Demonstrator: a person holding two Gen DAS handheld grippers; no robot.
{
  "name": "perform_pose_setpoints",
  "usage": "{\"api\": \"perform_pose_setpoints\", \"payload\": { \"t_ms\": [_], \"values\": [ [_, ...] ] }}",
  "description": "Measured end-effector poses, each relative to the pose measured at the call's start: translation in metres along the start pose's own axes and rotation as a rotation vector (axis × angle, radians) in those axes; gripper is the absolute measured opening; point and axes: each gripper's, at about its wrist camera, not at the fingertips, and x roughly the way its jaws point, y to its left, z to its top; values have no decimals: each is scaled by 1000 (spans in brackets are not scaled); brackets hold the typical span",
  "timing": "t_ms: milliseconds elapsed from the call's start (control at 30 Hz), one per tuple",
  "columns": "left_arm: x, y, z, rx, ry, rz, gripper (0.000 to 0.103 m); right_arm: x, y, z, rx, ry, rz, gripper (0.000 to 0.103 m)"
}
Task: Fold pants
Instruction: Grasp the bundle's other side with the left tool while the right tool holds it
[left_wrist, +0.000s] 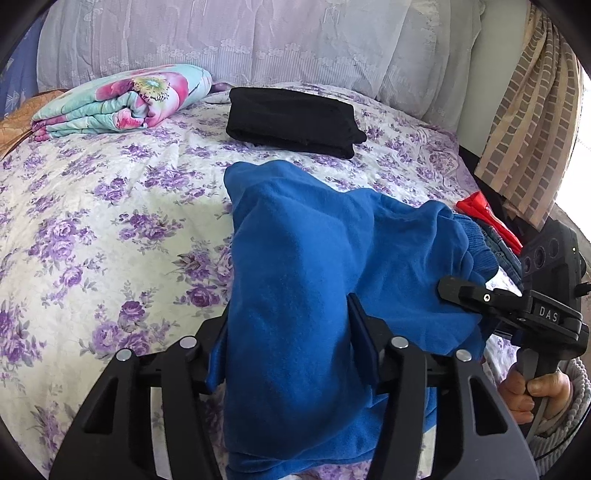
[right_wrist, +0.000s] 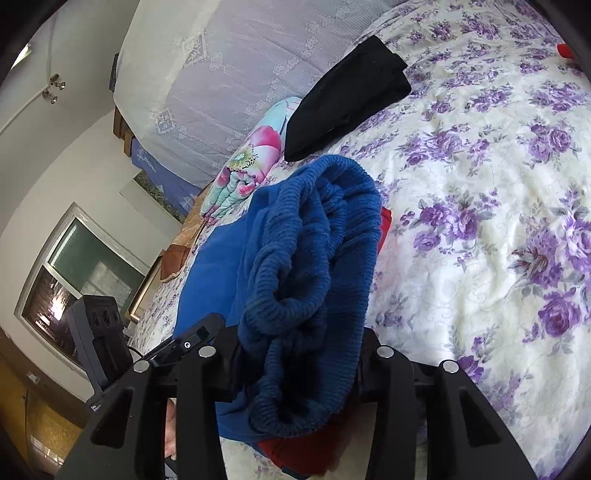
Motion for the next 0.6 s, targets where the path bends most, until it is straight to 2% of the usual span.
{"api": "perform_pose_setpoints", "payload": {
  "t_ms": [300,467,600],
  "values": [
    [-13,5,-3,-23,-6,-59,44,-9,25,-7,-117,-22,-3,40],
    [-2,15,-3,-74,45,-102,45,-1,8,-7,-29,22,11,40],
    [5,24,-3,-124,70,-136,48,1,10,-7,-34,31,2,40]
  ]
}}
